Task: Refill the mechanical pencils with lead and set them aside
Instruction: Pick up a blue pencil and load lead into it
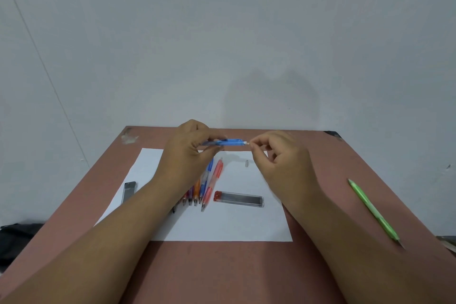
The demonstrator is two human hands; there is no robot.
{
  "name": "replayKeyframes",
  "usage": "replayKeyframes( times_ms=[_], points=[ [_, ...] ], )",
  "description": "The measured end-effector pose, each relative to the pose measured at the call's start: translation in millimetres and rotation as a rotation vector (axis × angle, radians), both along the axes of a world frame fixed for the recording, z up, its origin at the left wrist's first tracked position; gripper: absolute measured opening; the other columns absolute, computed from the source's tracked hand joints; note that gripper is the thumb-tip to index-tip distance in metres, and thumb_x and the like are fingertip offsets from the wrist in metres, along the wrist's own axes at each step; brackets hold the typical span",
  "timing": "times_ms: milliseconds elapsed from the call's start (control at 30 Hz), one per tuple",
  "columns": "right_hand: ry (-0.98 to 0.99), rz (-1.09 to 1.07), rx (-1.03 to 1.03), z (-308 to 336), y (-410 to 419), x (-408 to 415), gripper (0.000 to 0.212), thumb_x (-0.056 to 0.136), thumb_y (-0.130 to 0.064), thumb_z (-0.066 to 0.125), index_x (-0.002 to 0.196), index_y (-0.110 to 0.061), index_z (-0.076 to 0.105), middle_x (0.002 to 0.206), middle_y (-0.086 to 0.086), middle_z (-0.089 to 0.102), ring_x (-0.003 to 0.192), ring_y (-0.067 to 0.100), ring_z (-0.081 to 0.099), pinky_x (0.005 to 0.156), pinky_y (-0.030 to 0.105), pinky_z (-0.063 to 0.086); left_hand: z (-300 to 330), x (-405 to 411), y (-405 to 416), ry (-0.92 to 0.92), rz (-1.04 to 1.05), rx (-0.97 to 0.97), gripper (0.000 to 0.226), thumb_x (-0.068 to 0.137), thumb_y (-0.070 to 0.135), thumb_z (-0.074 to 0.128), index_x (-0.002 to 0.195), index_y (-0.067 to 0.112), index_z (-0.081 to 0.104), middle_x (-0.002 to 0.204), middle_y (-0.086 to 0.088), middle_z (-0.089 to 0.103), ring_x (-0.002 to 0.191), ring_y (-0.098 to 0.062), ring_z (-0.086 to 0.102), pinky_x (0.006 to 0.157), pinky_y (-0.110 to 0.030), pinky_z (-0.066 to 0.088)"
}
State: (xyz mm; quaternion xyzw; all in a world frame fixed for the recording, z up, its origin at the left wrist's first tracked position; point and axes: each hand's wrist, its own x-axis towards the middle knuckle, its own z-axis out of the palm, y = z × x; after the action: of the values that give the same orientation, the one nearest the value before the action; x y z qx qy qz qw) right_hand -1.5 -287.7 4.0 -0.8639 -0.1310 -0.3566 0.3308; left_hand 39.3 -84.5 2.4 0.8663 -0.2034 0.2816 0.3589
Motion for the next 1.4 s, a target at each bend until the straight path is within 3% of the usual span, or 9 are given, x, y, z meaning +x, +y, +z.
replayKeyframes(
  times_ms=[233,400,600,733,900,1033,1133,1300,1400],
  points=[
    [-0.021,-0.056,-0.178,-2,-3,4,0.009,0.094,-0.016,0.069,0.088,-0.021,0.073,0.087,-0.011,0.068,0.087,0.010,0.055,0.081,0.006,0.033,-2,1,3,-0.083,-0.015,0.088,0.023,0.086,0.011,0.077,0.104,0.026,0.079,0.090,0.009,0.056,0.089,-0.012,0.049,0.072,-0.016,0.038],
    [0.040,-0.036,-0.290,-3,-2,6,0.012,0.096,-0.017,0.065,0.086,-0.021,0.070,0.087,-0.010,0.067,0.088,0.015,0.054,0.079,0.021,0.039,0,1,6,-0.204,-0.050,0.200,0.021,0.082,0.009,0.080,0.099,0.022,0.080,0.085,0.009,0.055,0.087,-0.013,0.046,0.068,-0.015,0.033],
    [0.116,0.029,0.025,-3,4,3,0.012,0.094,-0.014,0.068,0.088,-0.020,0.076,0.089,-0.012,0.070,0.084,0.009,0.061,0.076,0.021,0.047,-2,2,6,-0.108,-0.079,0.132,0.023,0.085,0.011,0.079,0.103,0.027,0.079,0.088,0.013,0.055,0.088,-0.011,0.051,0.071,-0.018,0.040],
    [0.233,0.040,0.231,1,3,4,0.013,0.096,-0.023,0.069,0.107,-0.025,0.075,0.096,-0.017,0.068,0.085,0.003,0.061,0.076,0.015,0.049,1,2,3,-0.021,-0.040,0.120,0.023,0.089,0.015,0.075,0.109,0.026,0.078,0.092,0.008,0.057,0.087,-0.011,0.052,0.071,-0.016,0.040],
    [0.417,-0.061,-0.126,-11,-8,18,0.026,0.099,-0.025,0.062,0.124,-0.030,0.069,0.110,-0.016,0.060,0.105,0.009,0.053,0.094,0.024,0.043,1,4,4,0.008,-0.004,0.092,0.024,0.089,0.014,0.075,0.111,0.024,0.078,0.091,0.007,0.056,0.085,-0.013,0.053,0.069,-0.015,0.038],
    [0.478,-0.044,-0.267,-16,-5,23,0.027,0.102,-0.029,0.058,0.127,-0.031,0.068,0.117,-0.014,0.062,0.116,0.011,0.050,0.093,0.018,0.034,3,3,2,0.048,0.011,0.089,0.023,0.091,0.015,0.072,0.112,0.023,0.078,0.093,0.005,0.056,0.087,-0.014,0.053,0.069,-0.015,0.039],
    [0.476,-0.039,-0.287,-16,-1,25,0.020,0.101,-0.025,0.058,0.113,-0.027,0.074,0.109,-0.011,0.067,0.107,0.011,0.055,0.087,0.019,0.041,3,2,1,0.057,0.005,0.086,0.023,0.091,0.015,0.072,0.113,0.023,0.077,0.094,0.005,0.056,0.089,-0.015,0.054,0.071,-0.016,0.041],
    [0.453,-0.035,0.070,-6,2,17,0.013,0.097,-0.024,0.066,0.101,-0.030,0.077,0.093,-0.019,0.071,0.083,0.000,0.063,0.066,0.005,0.043,2,3,1,0.058,0.008,0.086,0.023,0.091,0.015,0.072,0.112,0.024,0.077,0.093,0.007,0.056,0.090,-0.014,0.053,0.073,-0.017,0.042],
    [0.422,0.029,0.424,4,3,10,0.010,0.093,-0.025,0.073,0.093,-0.035,0.077,0.087,-0.019,0.075,0.085,-0.003,0.068,0.076,0.015,0.054,1,4,2,0.062,0.008,0.081,0.023,0.091,0.016,0.073,0.111,0.024,0.077,0.093,0.006,0.056,0.089,-0.014,0.054,0.074,-0.020,0.044]
  ],
)
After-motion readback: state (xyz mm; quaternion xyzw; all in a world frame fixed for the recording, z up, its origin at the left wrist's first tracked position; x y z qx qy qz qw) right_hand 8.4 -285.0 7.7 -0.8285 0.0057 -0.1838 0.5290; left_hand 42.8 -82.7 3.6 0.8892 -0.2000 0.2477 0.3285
